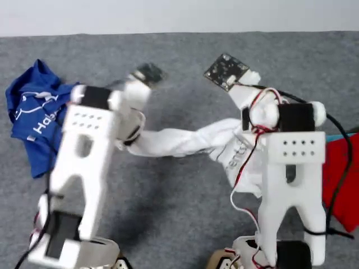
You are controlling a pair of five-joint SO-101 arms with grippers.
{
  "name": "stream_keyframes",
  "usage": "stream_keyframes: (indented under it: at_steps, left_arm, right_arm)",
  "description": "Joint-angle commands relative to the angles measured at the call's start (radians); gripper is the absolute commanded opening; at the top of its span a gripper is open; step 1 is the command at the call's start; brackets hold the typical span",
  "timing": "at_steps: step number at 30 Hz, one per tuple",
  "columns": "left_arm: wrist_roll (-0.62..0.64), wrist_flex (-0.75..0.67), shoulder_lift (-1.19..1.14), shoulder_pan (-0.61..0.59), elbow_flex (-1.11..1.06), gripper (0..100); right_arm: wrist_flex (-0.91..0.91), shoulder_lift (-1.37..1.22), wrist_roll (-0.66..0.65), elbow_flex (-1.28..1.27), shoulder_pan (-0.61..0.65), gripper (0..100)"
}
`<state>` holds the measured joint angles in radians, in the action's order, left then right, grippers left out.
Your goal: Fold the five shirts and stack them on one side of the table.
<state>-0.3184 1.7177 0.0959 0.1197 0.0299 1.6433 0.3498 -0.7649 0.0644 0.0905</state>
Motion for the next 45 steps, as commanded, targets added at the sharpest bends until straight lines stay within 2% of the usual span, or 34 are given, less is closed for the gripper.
stream_keyframes:
  at_steps: [1, 11, 17, 26, 31, 37, 45]
  left_arm:
    - [0.026, 0.009, 0.190, -0.021, 0.105, 0]
    - [0.032, -0.051, 0.460, -0.015, 0.394, 0]
    - [0.031, -0.051, 0.531, -0.014, 0.581, 0]
    - [0.018, -0.044, 0.572, -0.023, 0.806, 0]
    - [-0.087, 0.015, 0.565, -0.023, 0.806, 0]
    - [-0.114, 0.035, 0.595, -0.048, 0.631, 0]
    - [-0.199, 0.035, 0.753, -0.100, 0.561, 0]
  right_arm:
    - [0.008, 0.082, -0.006, 0.114, -0.015, 1.1]
    - [0.008, 0.248, -0.008, 0.157, -0.036, 1.1]
    - [0.002, 0.343, -0.038, 0.158, -0.088, 1.1]
    - [-0.120, 0.504, -0.043, 0.155, -0.148, 1.1]
    - [-0.122, 0.487, -0.044, 0.137, -0.148, 1.1]
    - [-0.163, 0.487, -0.043, 0.141, -0.145, 1.1]
    - [-0.140, 0.616, -0.121, 0.141, -0.150, 1.1]
